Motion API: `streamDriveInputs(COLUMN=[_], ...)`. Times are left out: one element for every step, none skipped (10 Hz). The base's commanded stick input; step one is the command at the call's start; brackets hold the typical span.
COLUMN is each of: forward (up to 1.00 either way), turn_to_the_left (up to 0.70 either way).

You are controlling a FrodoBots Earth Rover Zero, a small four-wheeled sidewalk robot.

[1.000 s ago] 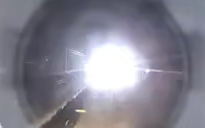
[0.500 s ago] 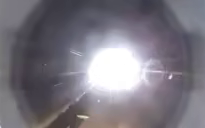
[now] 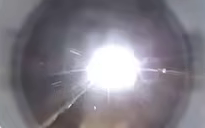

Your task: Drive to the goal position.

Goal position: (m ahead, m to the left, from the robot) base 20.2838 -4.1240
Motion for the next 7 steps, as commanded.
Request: streamDriveInputs(forward=[0.5,0.0,0.0,0.0,0.0,0.0,0.0], turn_to_the_left=[0.0,0.0,0.0,0.0,0.0,0.0,0.0])
